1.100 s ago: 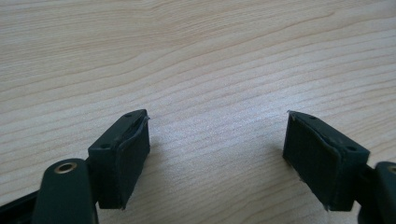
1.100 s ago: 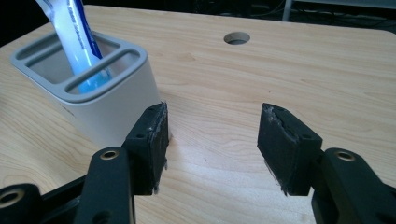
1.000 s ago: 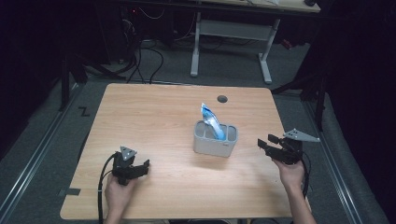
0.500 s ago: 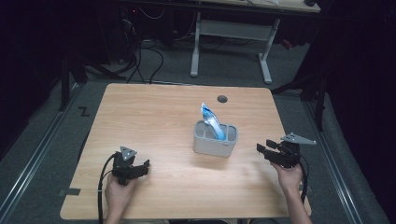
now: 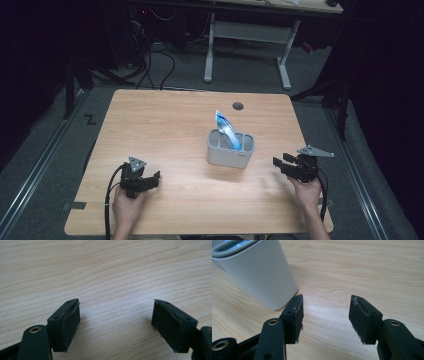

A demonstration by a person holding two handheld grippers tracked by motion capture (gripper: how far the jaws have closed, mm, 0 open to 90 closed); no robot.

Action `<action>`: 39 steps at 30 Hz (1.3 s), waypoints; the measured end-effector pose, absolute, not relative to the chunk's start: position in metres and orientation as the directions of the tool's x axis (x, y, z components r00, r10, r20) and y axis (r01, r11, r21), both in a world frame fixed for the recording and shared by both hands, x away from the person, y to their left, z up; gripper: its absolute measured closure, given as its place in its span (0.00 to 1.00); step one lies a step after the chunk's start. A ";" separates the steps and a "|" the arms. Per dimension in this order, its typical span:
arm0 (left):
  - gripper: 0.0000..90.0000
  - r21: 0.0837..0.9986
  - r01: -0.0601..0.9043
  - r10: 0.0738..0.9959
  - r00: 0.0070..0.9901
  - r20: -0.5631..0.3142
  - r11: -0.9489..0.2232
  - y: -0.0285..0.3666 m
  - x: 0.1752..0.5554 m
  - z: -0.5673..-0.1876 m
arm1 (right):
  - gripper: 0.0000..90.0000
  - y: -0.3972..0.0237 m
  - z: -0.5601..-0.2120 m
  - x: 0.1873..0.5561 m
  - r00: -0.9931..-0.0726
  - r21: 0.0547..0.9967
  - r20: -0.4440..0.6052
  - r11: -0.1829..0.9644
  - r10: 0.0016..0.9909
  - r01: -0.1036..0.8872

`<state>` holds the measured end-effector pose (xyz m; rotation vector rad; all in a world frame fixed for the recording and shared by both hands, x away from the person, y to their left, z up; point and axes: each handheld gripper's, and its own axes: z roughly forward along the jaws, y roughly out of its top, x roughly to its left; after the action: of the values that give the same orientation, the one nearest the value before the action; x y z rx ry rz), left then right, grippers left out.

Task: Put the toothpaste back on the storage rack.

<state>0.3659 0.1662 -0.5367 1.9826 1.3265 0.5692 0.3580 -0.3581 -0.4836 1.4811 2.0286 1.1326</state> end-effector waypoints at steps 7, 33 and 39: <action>0.26 0.737 0.627 0.922 0.386 -0.011 -0.253 0.166 0.366 -0.537 | 0.51 -0.351 -0.489 0.362 -0.371 0.765 0.124 0.150 0.920 0.627; 0.26 0.737 0.627 0.922 0.386 -0.013 -0.252 0.166 0.365 -0.537 | 0.54 -0.343 -0.515 0.372 -0.331 0.739 0.080 0.167 0.940 0.653; 0.26 0.737 0.627 0.922 0.386 -0.013 -0.252 0.166 0.365 -0.537 | 0.54 -0.340 -0.519 0.374 -0.328 0.730 0.059 0.183 0.943 0.659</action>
<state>0.3653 0.1661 -0.5368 1.9809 1.3268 0.5676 0.3735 -0.3403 -0.5190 1.5049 2.0593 0.9472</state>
